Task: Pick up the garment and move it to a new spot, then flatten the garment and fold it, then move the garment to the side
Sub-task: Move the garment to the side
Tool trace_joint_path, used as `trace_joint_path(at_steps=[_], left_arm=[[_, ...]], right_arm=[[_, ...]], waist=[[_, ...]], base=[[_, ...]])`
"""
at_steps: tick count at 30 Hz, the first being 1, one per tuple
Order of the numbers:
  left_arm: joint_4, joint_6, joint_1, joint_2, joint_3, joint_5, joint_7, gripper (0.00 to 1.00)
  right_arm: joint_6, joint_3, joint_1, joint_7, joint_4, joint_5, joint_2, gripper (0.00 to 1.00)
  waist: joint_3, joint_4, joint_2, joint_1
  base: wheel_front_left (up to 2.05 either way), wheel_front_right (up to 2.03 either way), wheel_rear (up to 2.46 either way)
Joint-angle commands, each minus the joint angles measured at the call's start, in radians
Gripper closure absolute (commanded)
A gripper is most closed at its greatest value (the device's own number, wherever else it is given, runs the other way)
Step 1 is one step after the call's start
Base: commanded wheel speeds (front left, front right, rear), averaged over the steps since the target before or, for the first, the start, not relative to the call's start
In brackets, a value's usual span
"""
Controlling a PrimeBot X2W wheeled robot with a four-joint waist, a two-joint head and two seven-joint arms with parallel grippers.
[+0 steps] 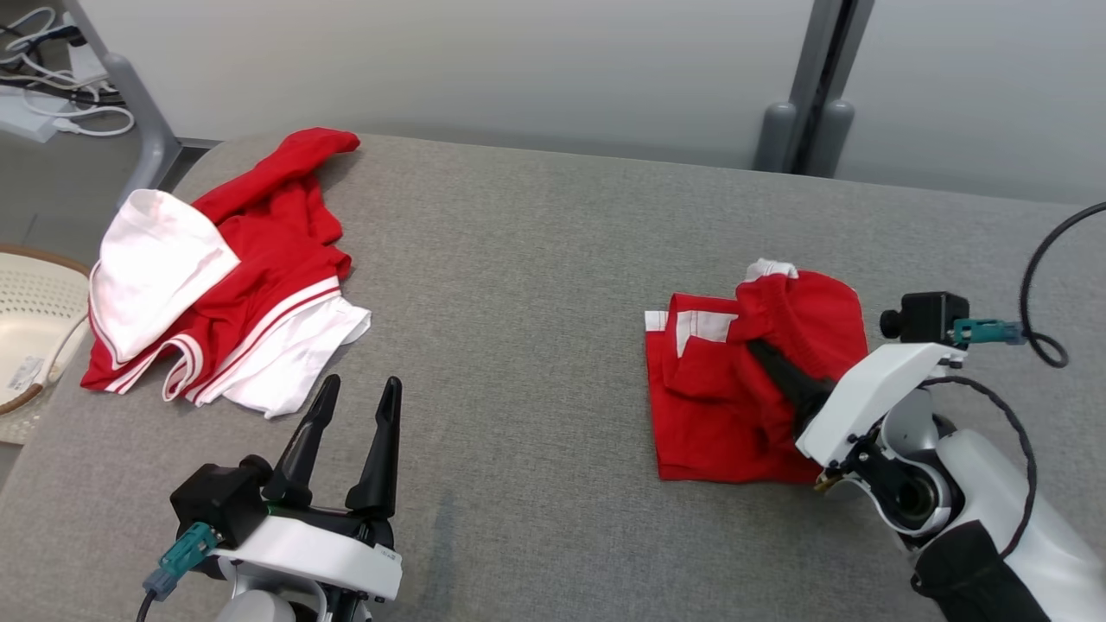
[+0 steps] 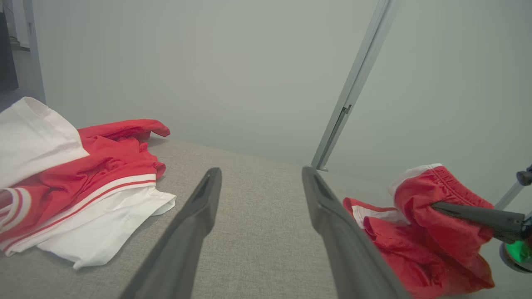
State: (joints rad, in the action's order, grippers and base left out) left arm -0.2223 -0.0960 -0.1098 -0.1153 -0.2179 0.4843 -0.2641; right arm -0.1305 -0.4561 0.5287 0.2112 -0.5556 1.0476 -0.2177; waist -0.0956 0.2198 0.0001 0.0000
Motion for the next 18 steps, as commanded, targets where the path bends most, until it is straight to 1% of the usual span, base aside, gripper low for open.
trace_joint_path(at_steps=[1,8,9,10,11,12,15,18], left_arm=[[-0.003,-0.005,-0.015,-0.005,-0.003,-0.001,-0.001,0.0],[-0.009,-0.003,-0.018,-0.017,-0.004,-0.005,-0.001,0.0],[-0.009,-0.003,-0.017,-0.016,-0.005,-0.004,-0.001,0.0],[-0.01,-0.002,-0.014,-0.015,-0.006,-0.003,-0.001,0.0],[-0.012,-0.001,-0.01,-0.014,-0.008,-0.002,-0.001,0.0],[-0.014,-0.001,-0.008,-0.013,-0.009,-0.001,-0.001,0.0],[-0.015,0.0,-0.004,-0.013,-0.011,0.001,-0.001,0.0],[-0.014,0.004,-0.006,-0.018,-0.007,0.003,-0.001,0.0]], right_arm=[[-0.001,-0.008,0.004,-0.008,-0.016,-0.001,0.002,1.0],[-0.001,-0.058,0.018,-0.026,-0.093,0.011,0.036,1.0],[-0.001,-0.062,0.018,-0.03,-0.102,0.013,0.04,0.96],[-0.001,-0.068,0.018,-0.036,-0.113,0.016,0.043,0.77],[-0.001,-0.074,0.018,-0.039,-0.123,0.019,0.046,0.55],[-0.001,-0.08,0.019,-0.038,-0.131,0.023,0.05,0.0],[-0.001,-0.092,0.032,-0.05,-0.144,0.04,0.065,0.0],[-0.001,-0.102,0.035,-0.056,-0.122,0.071,0.071,0.0]], waist=[[0.002,0.015,-0.0001,0.0],[0.006,0.047,-0.0001,0.0],[0.007,0.05,-0.0001,0.0],[0.008,0.052,-0.0001,0.0],[0.009,0.053,-0.0001,0.0],[0.01,0.054,-0.0001,0.0],[0.011,0.053,-0.0001,0.0],[0.013,0.044,-0.0001,0.0]], base=[[0.0,0.0,0.0],[0.0,0.0,0.0],[0.0,0.0,0.0],[0.0,0.0,0.0],[0.0,0.0,0.0],[0.0,0.0,0.0],[0.0,0.0,0.0],[0.0,0.0,0.0]])
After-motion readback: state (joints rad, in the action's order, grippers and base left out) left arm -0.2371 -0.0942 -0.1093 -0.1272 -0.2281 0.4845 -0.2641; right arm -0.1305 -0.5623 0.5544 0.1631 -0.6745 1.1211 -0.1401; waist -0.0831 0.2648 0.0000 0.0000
